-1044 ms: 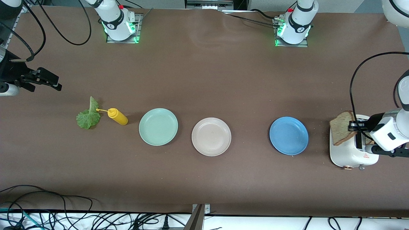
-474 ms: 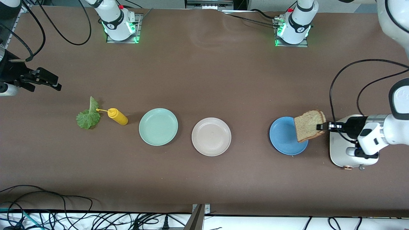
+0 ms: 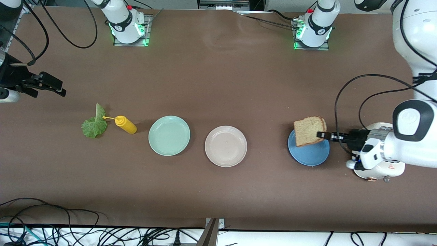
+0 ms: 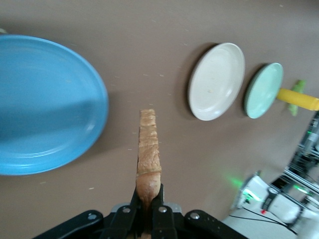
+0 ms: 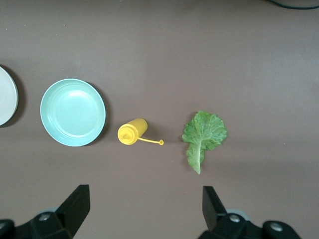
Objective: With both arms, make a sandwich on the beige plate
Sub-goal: 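Carry the bread slice to the beige plate and release it, then withdraw the left gripper from the plate back toward the toaster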
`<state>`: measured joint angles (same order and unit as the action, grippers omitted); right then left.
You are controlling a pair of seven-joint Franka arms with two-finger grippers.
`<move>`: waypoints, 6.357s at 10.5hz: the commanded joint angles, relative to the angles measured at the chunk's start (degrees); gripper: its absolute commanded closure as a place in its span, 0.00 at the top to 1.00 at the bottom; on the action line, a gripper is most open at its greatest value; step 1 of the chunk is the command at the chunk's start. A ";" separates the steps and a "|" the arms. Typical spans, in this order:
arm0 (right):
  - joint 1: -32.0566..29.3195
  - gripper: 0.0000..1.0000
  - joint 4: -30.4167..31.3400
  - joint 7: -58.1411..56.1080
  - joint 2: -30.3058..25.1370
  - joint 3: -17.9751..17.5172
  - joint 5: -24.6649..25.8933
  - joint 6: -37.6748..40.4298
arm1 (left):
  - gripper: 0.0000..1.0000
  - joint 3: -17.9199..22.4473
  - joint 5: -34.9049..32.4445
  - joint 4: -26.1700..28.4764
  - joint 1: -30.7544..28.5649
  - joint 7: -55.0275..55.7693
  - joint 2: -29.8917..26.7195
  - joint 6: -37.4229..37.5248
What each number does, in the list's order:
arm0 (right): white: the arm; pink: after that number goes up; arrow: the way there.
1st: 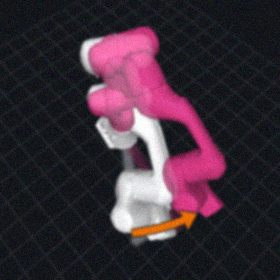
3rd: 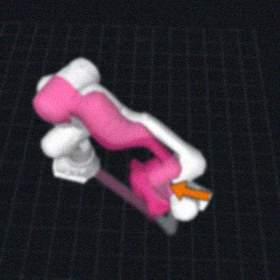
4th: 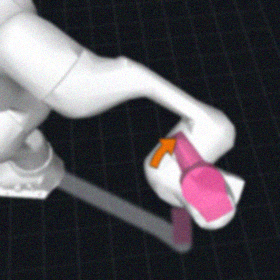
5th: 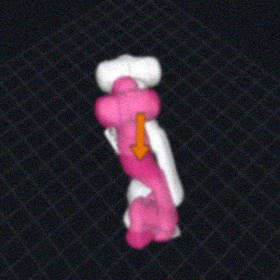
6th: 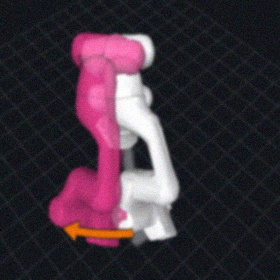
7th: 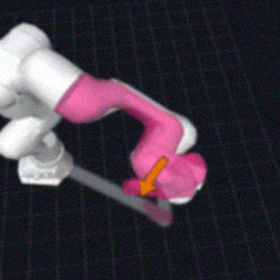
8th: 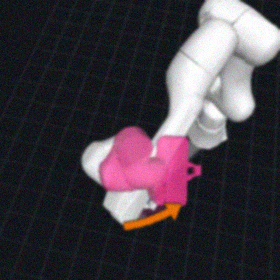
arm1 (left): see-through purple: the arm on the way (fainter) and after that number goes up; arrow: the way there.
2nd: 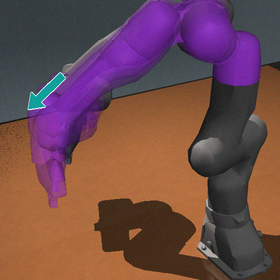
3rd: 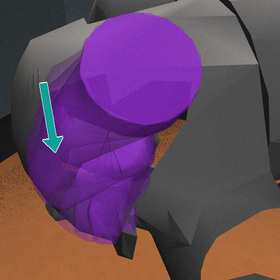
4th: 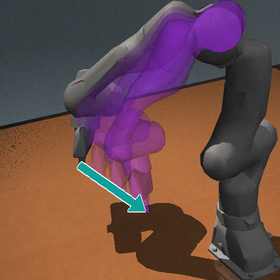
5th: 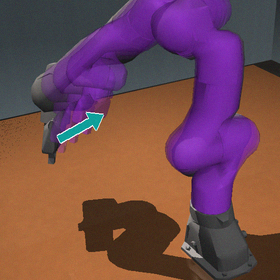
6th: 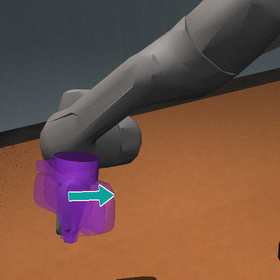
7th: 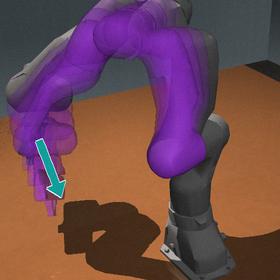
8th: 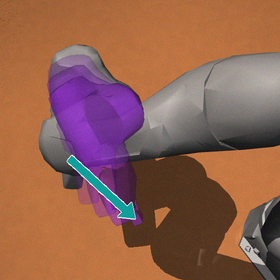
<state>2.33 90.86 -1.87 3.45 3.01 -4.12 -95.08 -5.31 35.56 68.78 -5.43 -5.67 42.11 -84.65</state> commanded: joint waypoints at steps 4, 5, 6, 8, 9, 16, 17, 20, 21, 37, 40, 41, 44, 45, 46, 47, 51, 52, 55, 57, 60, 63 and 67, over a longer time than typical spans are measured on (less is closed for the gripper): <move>-0.48 1.00 -0.95 -0.07 0.16 -0.02 -1.94 1.30 | 0.00 0.30 17.66 2.93 5.42 2.94 4.21 -3.57; -0.48 1.00 -0.95 -0.07 0.16 0.07 -2.03 1.30 | 0.00 0.30 20.57 5.64 6.30 5.21 4.13 -5.76; -0.48 1.00 -0.95 -0.07 0.16 0.07 -2.03 1.39 | 0.00 0.39 24.43 7.41 8.13 7.06 4.12 -6.40; -0.48 1.00 -0.95 -0.07 0.16 0.07 -2.12 1.30 | 0.00 0.39 32.43 9.17 9.29 9.09 5.17 -6.67; -0.48 1.00 -0.95 -0.07 0.16 0.07 -2.12 1.39 | 0.00 0.74 32.99 9.36 9.99 10.32 5.18 -6.67; -0.48 1.00 -0.95 -0.07 0.16 -0.02 -2.12 1.39 | 0.00 0.65 40.19 10.50 17.56 9.02 7.37 -25.89; -0.48 1.00 -0.95 -0.07 0.16 0.07 -2.12 1.30 | 0.00 0.74 40.63 10.50 17.56 6.84 8.33 -27.74; -0.48 1.00 -0.95 -0.07 0.16 0.07 -2.12 1.39 | 0.00 0.65 42.31 10.50 17.56 3.74 9.66 -29.24; -0.48 1.00 -0.95 -0.07 0.16 0.07 -2.12 1.30 | 0.00 0.74 42.48 10.50 17.82 3.30 9.84 -30.21; -0.48 1.00 -0.95 -0.07 0.16 -0.02 -2.12 1.30 | 1.00 3.29 39.06 9.45 18.53 -4.79 9.93 -33.38; -0.48 1.00 -0.95 -0.07 0.16 -0.02 -2.12 1.30 | 1.00 3.55 28.54 8.48 18.00 -4.00 8.18 -33.38; -0.48 1.00 -0.95 -0.07 0.16 -0.02 -2.12 1.39 | 1.00 3.55 26.16 8.48 17.39 -4.00 7.73 -33.38; -0.39 1.00 -0.95 -0.07 0.16 -0.02 -2.20 1.39 | 1.00 3.47 17.64 8.74 15.45 -3.73 5.27 -33.12; -0.48 1.00 -0.95 -0.07 0.16 0.07 -2.21 1.39 | 1.00 3.20 14.48 8.83 14.06 -3.04 4.66 -32.77; -0.48 1.00 -0.95 -0.07 0.16 0.07 -2.21 1.39 | 1.00 3.20 11.23 9.00 13.43 -1.81 3.96 -32.60; -0.48 1.00 -0.95 -0.07 0.16 0.16 -2.21 1.47 | 1.00 3.11 7.45 9.01 12.90 -0.75 3.51 -32.07; -0.39 1.00 -0.95 -0.07 0.16 -0.02 -2.21 1.48 | 1.00 2.76 -9.59 9.53 10.71 2.77 -1.40 -25.94; -0.48 1.00 -0.95 -0.07 0.07 -0.02 -2.12 1.48 | 1.00 2.94 -12.77 9.45 10.53 2.69 -2.02 -24.00; -0.39 1.00 -0.77 0.02 0.07 -0.02 -2.12 1.48 | 1.00 3.02 -22.96 13.20 10.18 2.86 -7.98 -22.05; -0.39 1.00 -0.77 0.02 -0.02 0.50 -1.94 1.48 | 1.00 3.11 -29.99 17.95 9.74 5.31 -12.82 -22.13; -0.48 1.00 -0.68 0.37 -0.19 1.29 -0.89 1.39 | 1.00 3.37 -38.72 24.81 8.16 5.50 -20.81 -22.66; -0.39 1.00 -0.59 0.37 -0.19 1.48 -0.36 1.48 | 1.00 4.52 -38.73 28.86 7.89 5.50 -27.76 -22.66; -0.39 1.00 -0.51 0.37 -0.19 1.48 0.60 0.77 | 1.00 4.52 -38.81 31.94 5.70 5.23 -34.10 -22.14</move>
<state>2.18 90.82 -1.87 3.41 4.65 -4.56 -94.66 -0.61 -1.38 96.96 1.31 -0.87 11.38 -106.56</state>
